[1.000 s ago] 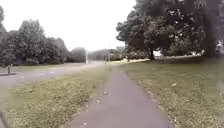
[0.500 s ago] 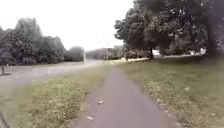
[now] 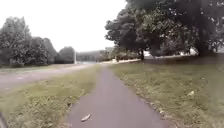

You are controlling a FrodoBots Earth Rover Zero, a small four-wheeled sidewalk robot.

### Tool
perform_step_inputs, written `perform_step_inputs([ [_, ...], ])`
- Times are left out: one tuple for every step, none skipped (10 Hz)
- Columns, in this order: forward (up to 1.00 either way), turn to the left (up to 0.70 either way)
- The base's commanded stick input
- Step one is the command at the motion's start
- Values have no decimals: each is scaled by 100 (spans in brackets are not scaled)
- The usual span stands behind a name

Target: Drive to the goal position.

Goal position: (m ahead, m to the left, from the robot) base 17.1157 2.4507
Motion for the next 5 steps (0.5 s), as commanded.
perform_step_inputs([
  [100,0],
  [100,0],
  [100,0],
  [100,0],
  [100,0],
])
